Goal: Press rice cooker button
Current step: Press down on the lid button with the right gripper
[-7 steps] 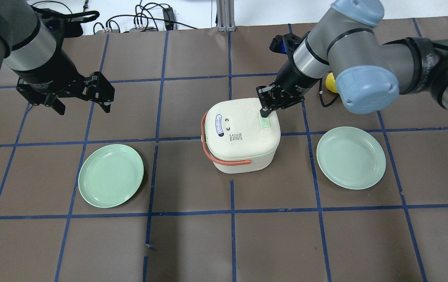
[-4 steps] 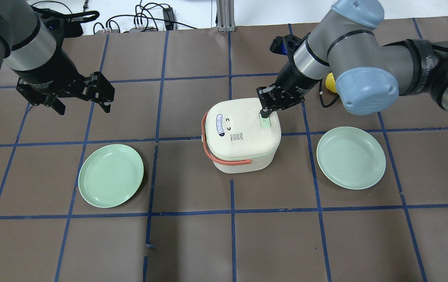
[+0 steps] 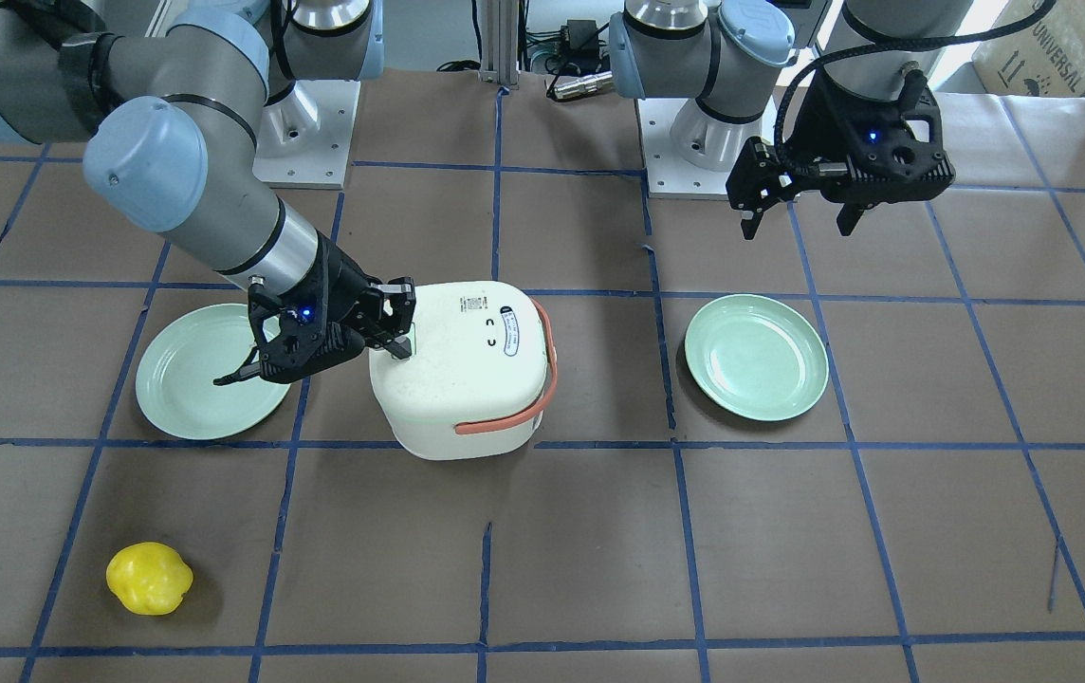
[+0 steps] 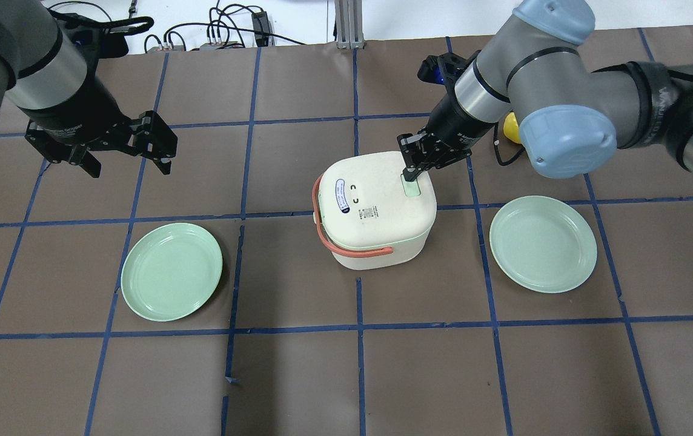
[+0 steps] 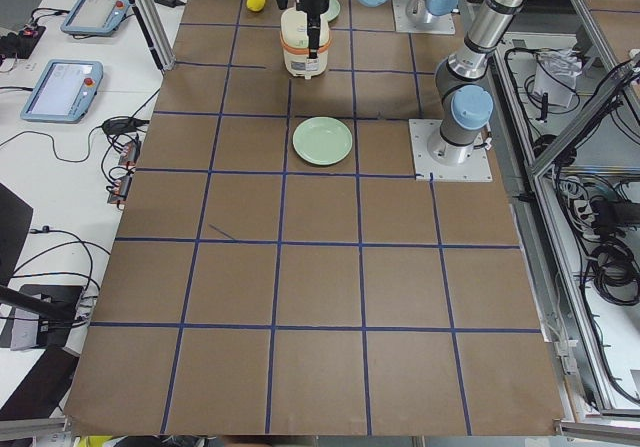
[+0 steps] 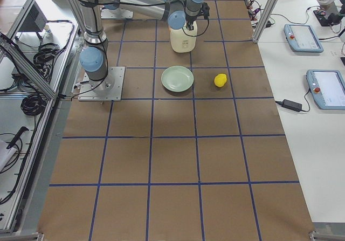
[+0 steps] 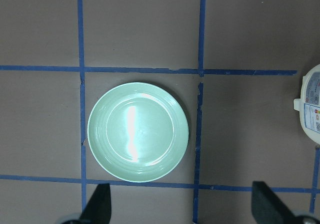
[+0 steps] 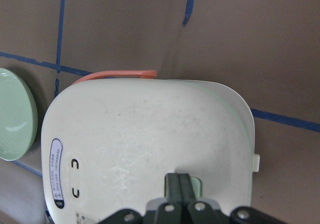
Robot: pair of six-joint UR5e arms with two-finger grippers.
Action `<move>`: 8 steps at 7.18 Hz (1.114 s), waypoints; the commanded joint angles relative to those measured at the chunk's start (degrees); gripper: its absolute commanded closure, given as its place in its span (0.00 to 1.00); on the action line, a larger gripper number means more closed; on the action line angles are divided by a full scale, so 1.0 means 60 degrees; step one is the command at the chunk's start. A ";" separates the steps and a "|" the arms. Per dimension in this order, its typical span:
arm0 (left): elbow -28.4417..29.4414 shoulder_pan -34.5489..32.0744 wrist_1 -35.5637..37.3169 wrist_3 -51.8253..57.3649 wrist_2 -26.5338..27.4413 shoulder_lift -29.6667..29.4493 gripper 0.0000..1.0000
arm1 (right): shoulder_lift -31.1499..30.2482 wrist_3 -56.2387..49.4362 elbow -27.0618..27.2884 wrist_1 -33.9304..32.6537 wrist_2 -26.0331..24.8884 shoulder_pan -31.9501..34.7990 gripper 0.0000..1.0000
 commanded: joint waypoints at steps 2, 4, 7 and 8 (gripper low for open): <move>0.0000 0.0000 0.0000 0.0000 0.0000 0.0000 0.00 | 0.0001 -0.0021 0.0015 -0.0031 0.0001 0.0010 0.94; 0.0000 0.0000 0.0000 0.0000 0.0000 0.0000 0.00 | 0.0015 -0.0021 0.0190 -0.0321 0.0001 0.0010 0.94; 0.0000 0.0000 0.0000 0.0000 0.0000 0.0000 0.00 | -0.0144 0.0037 0.0118 -0.0179 -0.0028 0.0010 0.92; 0.0000 0.0000 0.0000 0.0000 0.0000 0.0000 0.00 | -0.0320 0.0096 0.0103 0.0113 -0.0043 0.0025 0.87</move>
